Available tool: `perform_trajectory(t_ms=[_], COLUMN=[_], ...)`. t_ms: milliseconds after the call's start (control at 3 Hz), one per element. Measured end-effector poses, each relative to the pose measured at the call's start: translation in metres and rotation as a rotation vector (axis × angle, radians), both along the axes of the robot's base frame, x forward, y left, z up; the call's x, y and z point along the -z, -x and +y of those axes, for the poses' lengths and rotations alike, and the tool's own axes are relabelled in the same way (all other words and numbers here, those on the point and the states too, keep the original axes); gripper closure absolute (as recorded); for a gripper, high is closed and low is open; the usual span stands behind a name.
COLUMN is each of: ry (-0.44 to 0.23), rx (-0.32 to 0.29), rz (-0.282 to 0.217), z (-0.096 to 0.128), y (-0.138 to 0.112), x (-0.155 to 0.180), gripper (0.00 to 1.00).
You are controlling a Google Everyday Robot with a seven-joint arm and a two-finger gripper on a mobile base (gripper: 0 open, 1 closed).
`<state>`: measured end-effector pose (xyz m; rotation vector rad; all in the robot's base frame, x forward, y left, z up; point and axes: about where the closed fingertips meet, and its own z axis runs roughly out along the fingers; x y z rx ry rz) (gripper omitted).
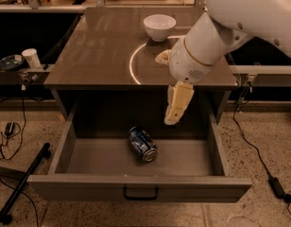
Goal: Pick pepsi can from top drawer and place on counter
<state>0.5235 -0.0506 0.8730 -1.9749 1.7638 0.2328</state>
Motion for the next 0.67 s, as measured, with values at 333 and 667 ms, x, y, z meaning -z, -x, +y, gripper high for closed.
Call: perform_trajectory(t_ms=[333,667], ry=[-0.007,-0.014], rx=[0.001,0.003], rz=[0.021,0.048], z=[0.002,0.004], y=[0.006,0.013], x=[0.009,0.019], gripper=[0.0,0.0])
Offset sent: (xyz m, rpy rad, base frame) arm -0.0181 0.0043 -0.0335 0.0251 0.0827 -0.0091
